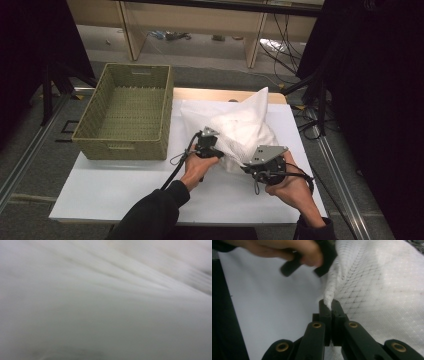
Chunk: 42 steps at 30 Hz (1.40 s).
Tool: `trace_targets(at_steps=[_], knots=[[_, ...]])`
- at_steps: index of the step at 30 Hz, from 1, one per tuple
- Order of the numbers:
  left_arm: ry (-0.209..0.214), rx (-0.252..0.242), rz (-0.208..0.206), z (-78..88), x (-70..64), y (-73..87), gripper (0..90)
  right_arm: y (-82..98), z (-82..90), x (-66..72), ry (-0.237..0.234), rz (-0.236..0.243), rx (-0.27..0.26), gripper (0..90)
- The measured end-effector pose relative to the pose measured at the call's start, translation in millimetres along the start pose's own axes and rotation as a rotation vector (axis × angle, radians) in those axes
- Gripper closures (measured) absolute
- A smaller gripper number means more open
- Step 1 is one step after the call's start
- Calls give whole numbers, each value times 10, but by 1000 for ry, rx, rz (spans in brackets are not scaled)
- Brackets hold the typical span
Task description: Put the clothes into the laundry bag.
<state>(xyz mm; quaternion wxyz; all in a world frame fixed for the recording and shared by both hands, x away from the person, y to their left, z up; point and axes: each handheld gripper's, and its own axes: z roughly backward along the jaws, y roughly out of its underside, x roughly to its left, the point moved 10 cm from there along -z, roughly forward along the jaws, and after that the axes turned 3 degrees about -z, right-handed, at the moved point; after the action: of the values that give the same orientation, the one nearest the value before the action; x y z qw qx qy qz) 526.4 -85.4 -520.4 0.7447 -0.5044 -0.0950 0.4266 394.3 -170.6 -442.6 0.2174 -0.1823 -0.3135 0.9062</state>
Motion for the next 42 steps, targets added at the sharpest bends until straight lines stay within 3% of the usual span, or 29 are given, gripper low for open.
trace_targets(at_steps=[2, 4, 6, 7, 9, 11, 12, 13, 15, 17, 19, 21, 23, 25, 26, 28, 30, 32, 33, 34, 36, 38, 42], knots=[[-19, 9, 69, -68, 136, 40, 832, 17, -50, 32, -19, 0, 7, 900], [-20, 21, 93, -99, 145, 84, 799, 58, -129, 30, -20, -5, 28, 900], [-7, 46, 55, -38, 119, 105, 729, 109, -186, 40, -32, -17, 45, 900], [-9, 56, 44, 7, 102, 113, 653, 140, -212, 19, -27, -17, 51, 900], [-5, 115, -31, 174, 86, 171, 533, 162, -221, -1, -24, -31, 55, 900], [-1, 140, -26, 348, 101, 200, 413, 162, -223, -43, -16, -19, 44, 900], [12, 125, -25, 429, 83, 196, 382, 164, -215, -26, -24, -42, 46, 900], [28, 104, -63, 522, 53, 199, 369, 156, -214, -38, -17, -41, 40, 900], [67, 130, -121, 599, -61, 277, 341, 148, -210, -56, -13, -26, 45, 900], [94, 156, -174, 598, -189, 364, 301, 128, -221, -48, -11, -30, 40, 900], [102, 178, -201, 528, -320, 434, 267, 134, -230, -49, -7, -20, 47, 900], [103, 198, -227, 392, -380, 467, 294, 131, -242, -43, -10, -25, 48, 900], [94, 202, -239, 270, -367, 459, 404, 141, -252, -33, -13, -20, 48, 900], [91, 193, -210, 126, -339, 437, 644, 175, -260, -36, -17, -22, 59, 900], [96, 191, -186, 83, -342, 430, 703, 179, -265, -34, -21, -31, 60, 900], [96, 167, -181, 7, -342, 348, 789, 193, -279, -30, -31, -37, 57, 900], [62, 103, -176, -37, -337, 164, 816, 216, -281, -31, -34, -45, 59, 900], [63, 66, -169, -69, -354, 19, 819, 200, -255, -44, -27, -43, 49, 900], [52, 69, -195, -110, -321, -8, 818, 185, -230, -50, -23, -36, 42, 900], [42, 67, -193, -140, -289, -9, 812, 178, -200, -54, -24, -39, 40, 900], [16, 105, -152, -208, -177, 75, 780, 193, -196, -73, -23, -46, 36, 900], [24, 132, -135, -196, -144, 122, 707, 234, -240, -91, -15, -46, 50, 900], [21, 197, -203, 106, -99, 196, 453, 281, -313, -77, -19, -56, 60, 900]])
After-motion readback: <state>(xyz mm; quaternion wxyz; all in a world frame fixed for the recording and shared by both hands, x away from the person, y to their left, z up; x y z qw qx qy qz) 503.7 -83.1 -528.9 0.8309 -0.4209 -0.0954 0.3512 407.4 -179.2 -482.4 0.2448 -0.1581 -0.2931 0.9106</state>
